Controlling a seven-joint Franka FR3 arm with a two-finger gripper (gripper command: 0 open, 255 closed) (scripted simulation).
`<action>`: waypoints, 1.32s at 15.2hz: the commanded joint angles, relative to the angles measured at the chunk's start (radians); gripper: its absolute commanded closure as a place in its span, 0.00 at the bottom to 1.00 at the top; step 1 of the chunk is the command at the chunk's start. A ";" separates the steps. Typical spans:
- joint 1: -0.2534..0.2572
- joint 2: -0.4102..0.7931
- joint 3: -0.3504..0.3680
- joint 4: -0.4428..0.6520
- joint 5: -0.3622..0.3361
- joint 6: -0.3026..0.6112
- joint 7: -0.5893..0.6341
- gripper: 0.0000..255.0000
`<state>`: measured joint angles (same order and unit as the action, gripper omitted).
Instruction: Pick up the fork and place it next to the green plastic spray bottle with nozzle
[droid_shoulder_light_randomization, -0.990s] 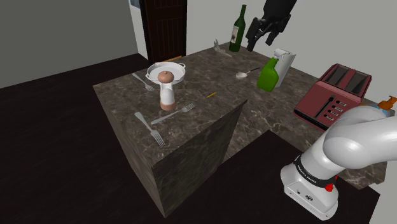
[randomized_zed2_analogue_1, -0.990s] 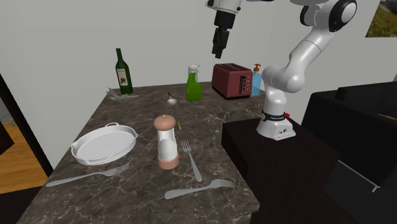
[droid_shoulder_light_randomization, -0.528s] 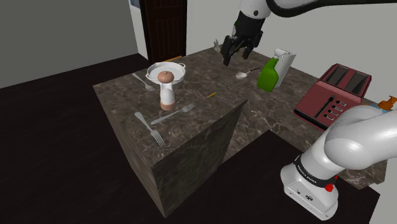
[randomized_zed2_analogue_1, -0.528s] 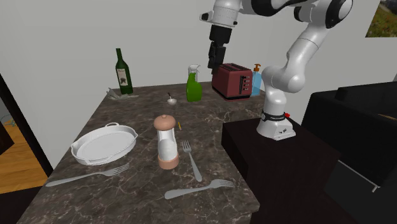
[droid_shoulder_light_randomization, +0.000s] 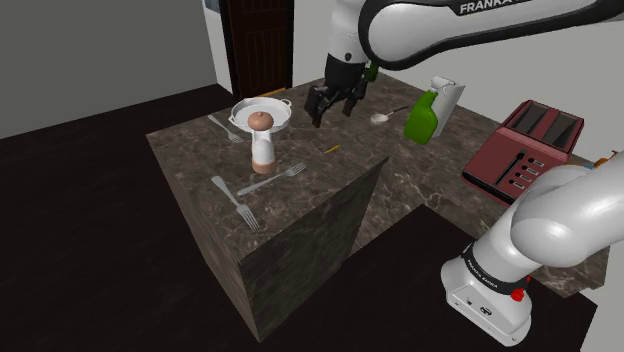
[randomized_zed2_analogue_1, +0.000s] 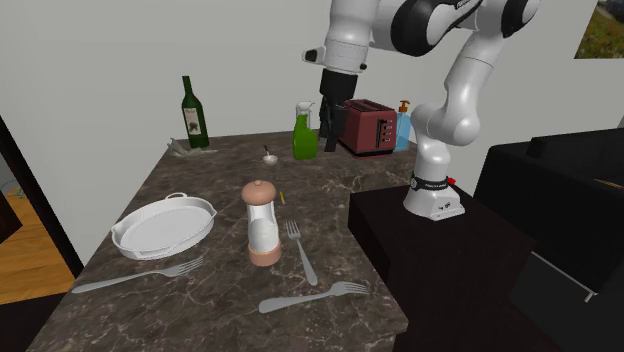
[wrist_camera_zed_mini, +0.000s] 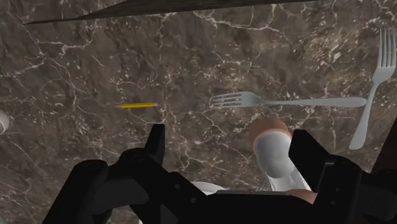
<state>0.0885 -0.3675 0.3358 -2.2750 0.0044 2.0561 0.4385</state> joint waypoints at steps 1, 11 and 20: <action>0.005 0.064 0.034 0.030 -0.010 0.030 0.041 0.00; 0.043 0.411 0.154 0.211 -0.154 0.148 0.253 0.00; 0.171 0.754 0.159 0.479 -0.333 0.160 0.424 0.00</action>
<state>0.2384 0.3480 0.4963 -1.8302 -0.3102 2.2195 0.8409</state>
